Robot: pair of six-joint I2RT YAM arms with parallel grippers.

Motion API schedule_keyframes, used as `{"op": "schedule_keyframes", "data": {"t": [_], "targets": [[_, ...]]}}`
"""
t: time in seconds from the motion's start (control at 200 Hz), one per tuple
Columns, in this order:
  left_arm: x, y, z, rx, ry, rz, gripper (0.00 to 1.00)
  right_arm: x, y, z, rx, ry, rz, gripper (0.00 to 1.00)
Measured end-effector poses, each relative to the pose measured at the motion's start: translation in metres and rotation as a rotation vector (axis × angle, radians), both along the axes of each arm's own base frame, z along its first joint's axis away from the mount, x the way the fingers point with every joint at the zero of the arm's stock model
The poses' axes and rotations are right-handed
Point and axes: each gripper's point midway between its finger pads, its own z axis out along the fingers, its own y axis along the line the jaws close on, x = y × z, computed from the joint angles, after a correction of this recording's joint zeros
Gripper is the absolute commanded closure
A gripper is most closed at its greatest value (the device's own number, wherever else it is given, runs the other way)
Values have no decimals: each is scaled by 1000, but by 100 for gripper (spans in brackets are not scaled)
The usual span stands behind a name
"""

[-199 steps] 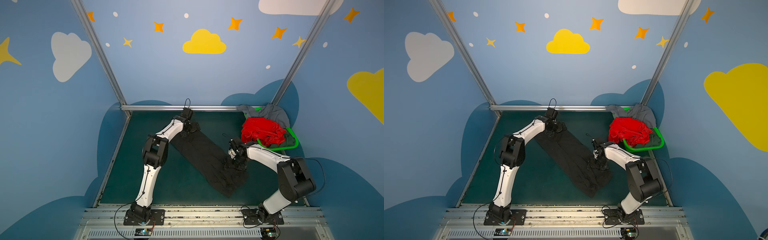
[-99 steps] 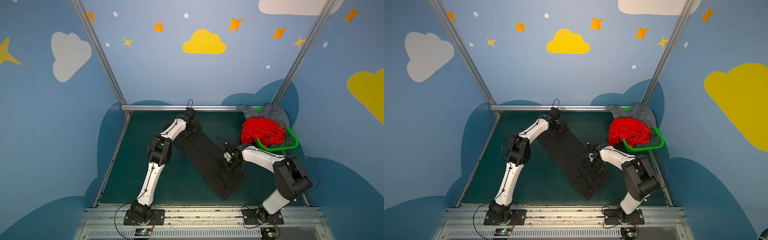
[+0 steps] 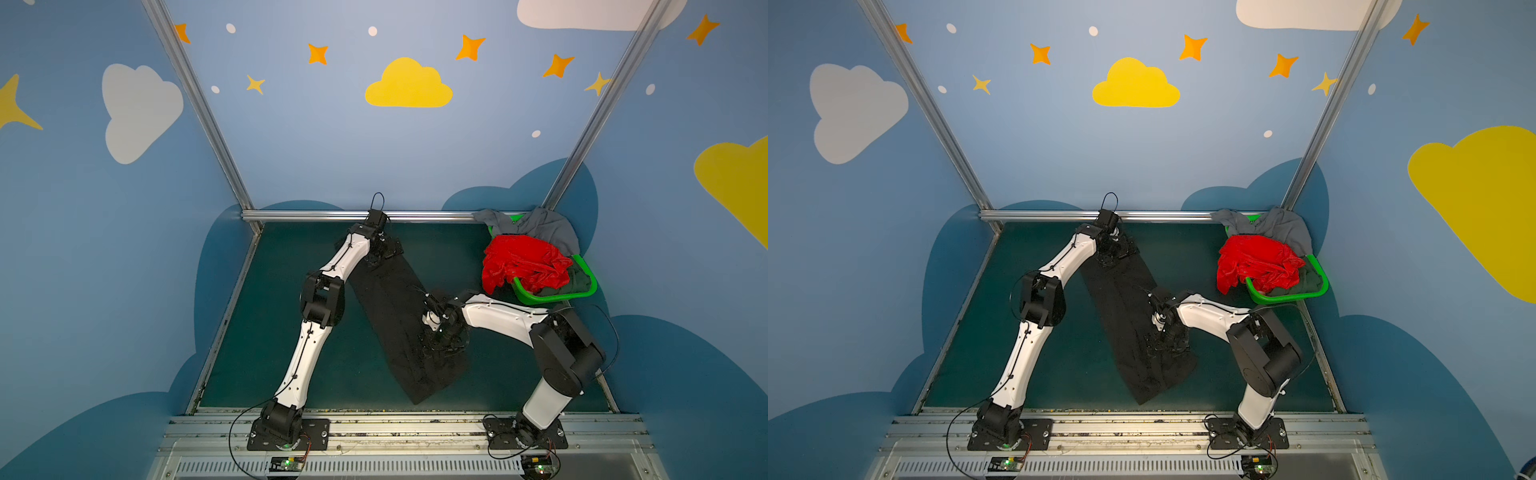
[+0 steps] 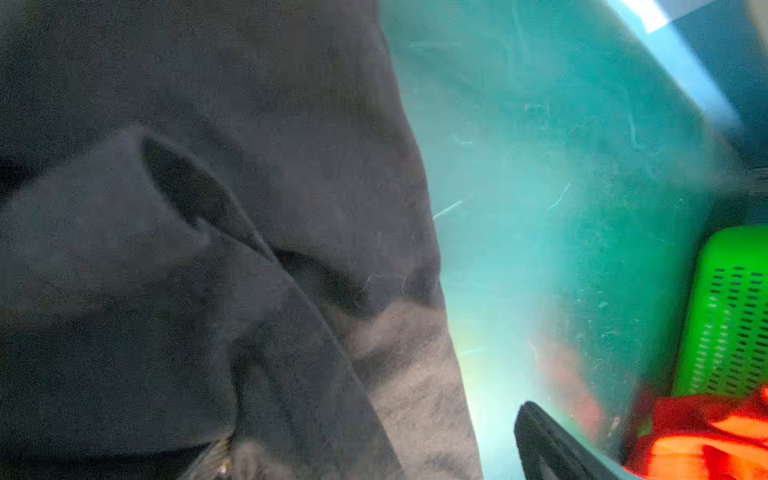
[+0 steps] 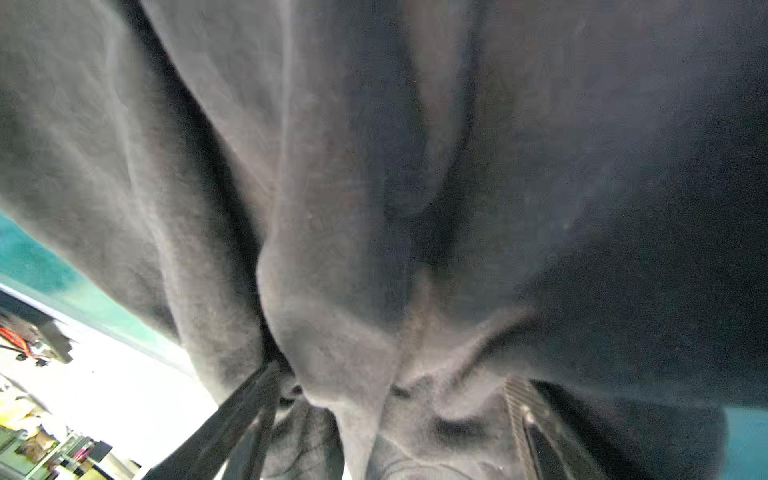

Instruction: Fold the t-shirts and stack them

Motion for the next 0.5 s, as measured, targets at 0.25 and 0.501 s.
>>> {"op": "schedule_keyframes", "data": {"t": [0.25, 0.501], "targets": [[10, -8, 5, -44, -31, -14, 2, -8, 20, 2, 7, 25, 14, 15], [16, -15, 17, -95, -58, -22, 0, -16, 27, 4, 11, 23, 14, 11]]}}
